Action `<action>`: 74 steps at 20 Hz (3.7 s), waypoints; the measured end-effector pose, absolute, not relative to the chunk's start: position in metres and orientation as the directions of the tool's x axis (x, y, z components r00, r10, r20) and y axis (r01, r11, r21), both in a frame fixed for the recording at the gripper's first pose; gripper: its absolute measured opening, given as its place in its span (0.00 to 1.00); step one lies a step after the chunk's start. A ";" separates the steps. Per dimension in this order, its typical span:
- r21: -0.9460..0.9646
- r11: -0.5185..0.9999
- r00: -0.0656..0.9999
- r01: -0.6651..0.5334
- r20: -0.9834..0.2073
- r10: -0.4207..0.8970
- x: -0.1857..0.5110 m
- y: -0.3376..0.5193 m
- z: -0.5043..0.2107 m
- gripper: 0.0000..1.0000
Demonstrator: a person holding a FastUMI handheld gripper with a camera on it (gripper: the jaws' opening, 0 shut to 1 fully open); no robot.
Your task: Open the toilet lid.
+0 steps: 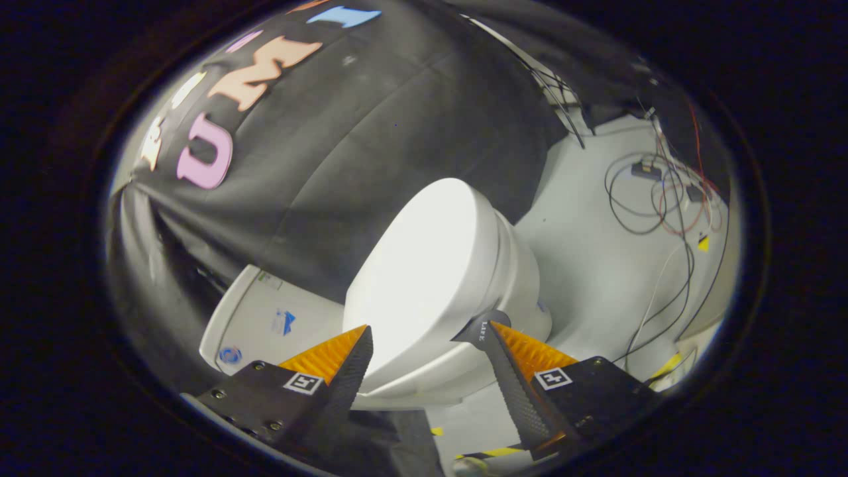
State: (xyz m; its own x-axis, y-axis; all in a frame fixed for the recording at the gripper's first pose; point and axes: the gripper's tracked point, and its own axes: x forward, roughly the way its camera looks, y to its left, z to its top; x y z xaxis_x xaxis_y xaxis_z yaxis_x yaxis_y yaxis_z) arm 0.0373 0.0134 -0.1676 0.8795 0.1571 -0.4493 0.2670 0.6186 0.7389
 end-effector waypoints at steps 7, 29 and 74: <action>0.788 0.467 0.854 0.401 -0.506 0.120 0.045 -0.021 -0.220 0.75; 0.754 0.601 0.873 0.265 -0.453 0.182 0.067 0.002 -0.193 0.01; 0.359 0.933 0.970 0.001 -0.226 0.086 0.055 0.108 -0.026 0.01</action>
State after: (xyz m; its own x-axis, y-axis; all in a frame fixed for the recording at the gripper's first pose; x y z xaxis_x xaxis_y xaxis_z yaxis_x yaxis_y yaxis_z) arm 0.0545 0.1080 -0.0264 0.9702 0.0864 -0.2264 0.0008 0.9332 0.3595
